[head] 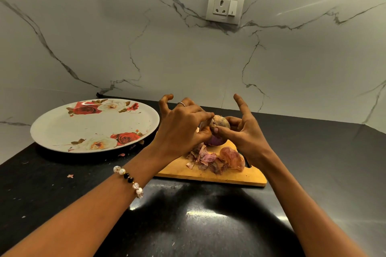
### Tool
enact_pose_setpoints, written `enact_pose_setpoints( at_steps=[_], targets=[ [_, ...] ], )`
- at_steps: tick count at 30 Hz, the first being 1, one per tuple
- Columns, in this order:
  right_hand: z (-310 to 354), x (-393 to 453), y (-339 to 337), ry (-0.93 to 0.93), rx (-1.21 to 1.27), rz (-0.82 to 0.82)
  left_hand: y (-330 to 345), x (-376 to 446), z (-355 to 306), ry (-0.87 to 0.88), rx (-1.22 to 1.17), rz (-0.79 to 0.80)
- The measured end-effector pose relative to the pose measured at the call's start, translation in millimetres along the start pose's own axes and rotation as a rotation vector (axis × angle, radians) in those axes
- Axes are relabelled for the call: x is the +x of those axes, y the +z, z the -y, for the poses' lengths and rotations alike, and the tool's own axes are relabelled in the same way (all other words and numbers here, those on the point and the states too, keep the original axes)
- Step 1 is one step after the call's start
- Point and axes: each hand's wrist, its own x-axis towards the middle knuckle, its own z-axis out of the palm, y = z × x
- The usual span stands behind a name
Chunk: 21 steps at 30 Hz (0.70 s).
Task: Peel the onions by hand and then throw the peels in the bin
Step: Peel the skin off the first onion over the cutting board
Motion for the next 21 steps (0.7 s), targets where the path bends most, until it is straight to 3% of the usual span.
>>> enact_pose_setpoints(
  at_steps=[14, 21],
  targets=[
    [-3, -1, 4, 0.015, -0.027, -0.012, 9, -3, 6, 0.004, -0.023, -0.048],
    [-2, 2, -5, 0.017, 0.02, -0.081, 0, 5, 9, -0.232, -0.327, -0.111]
  ],
)
